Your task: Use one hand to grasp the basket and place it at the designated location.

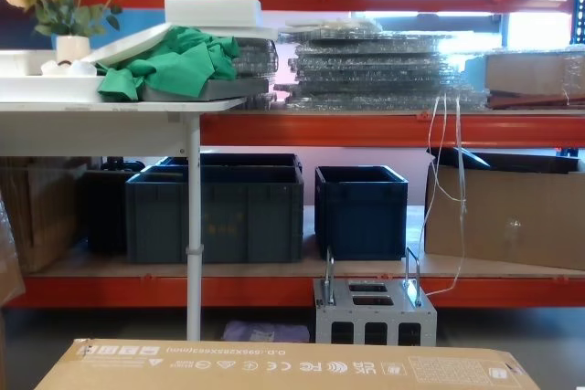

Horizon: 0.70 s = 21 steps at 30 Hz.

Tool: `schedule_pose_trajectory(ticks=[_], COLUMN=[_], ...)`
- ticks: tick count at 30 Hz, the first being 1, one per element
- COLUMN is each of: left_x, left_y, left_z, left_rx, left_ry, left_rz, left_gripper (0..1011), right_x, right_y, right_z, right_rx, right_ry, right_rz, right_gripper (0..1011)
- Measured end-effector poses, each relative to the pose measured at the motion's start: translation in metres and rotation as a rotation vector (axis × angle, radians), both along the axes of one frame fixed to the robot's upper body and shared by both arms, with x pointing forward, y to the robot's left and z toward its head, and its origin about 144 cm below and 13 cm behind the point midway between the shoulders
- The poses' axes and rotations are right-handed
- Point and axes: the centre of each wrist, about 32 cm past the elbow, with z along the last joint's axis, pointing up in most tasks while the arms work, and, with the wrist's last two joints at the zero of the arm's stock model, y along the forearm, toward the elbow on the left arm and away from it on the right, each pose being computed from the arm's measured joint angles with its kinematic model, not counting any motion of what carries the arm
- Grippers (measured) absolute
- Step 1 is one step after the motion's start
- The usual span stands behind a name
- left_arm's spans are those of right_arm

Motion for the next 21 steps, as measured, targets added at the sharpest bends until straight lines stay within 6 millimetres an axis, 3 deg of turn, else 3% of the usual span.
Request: schedule_pose_trajectory(ticks=[21], left_x=[0.0000], left_y=[0.0000], left_z=[0.0000], left_rx=[0.000], left_ry=[0.000], left_rz=[0.000], left_gripper=[0], right_x=[0.0000], right_y=[0.0000], right_z=[0.0000], right_rx=[0.000], right_ry=[0.000], right_rz=[0.000], right_gripper=[1002])
